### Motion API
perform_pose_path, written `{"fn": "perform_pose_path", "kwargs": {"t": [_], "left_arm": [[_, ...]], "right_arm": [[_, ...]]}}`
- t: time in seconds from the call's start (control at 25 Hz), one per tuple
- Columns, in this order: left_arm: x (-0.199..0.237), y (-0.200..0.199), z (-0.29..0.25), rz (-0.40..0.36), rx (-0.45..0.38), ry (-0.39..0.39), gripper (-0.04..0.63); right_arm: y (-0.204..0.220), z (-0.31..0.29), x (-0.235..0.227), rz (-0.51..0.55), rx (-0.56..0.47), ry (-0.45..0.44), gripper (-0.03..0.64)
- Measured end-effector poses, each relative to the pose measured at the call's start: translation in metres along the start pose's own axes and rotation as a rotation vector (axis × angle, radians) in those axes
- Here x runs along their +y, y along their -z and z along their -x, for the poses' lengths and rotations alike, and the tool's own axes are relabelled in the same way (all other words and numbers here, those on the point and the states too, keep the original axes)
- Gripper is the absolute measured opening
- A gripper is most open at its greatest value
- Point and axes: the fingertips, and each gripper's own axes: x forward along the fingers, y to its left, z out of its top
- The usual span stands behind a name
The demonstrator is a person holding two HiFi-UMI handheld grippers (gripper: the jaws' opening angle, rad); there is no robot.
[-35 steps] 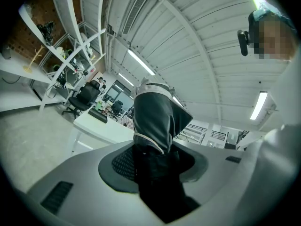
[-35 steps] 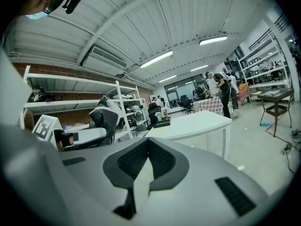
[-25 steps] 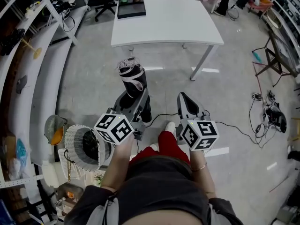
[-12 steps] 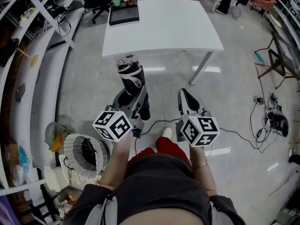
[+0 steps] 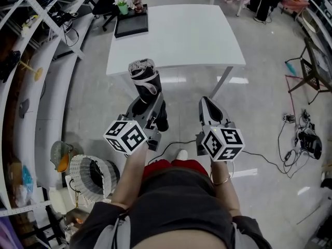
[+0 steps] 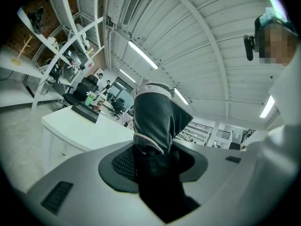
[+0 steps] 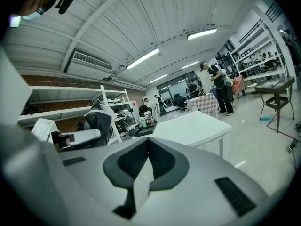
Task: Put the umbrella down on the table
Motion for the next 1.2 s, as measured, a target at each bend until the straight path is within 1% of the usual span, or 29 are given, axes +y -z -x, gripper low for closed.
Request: {"fn": "perform_pose_path", "kwargs": {"t": [0.2,0.36,0.52,0.88,1.2], "left_arm": [[-0.001,0.003,-0.028,0.001,0.005,-0.018,0.186],[0.004,-0.005,-0.045,-0.012,0.000,-0.034,0.186],[0.013,-0.012,-0.064,-0.019,0.003,-0.051,0.186],[0.034,-0.026,-0.127,-0.030,0.012,-0.024,0.186],[0.073,-0.046,-0.197,-0.039,0.041,-0.010,0.186]], "right_arm": [[-0.008,-0.010,-0.022,0.006,0.002,-0.007,0.018],[-0.018,-0.019,-0.034,0.017,-0.007,0.003,0.018],[-0.026,-0.028,-0.050,0.000,-0.031,0.018,0.018],[-0.044,-0.062,-0.091,-0.025,-0.063,0.083,0.018],[-0.062,-0.129,-0.117,-0.029,-0.052,0.108,0.018]]}}
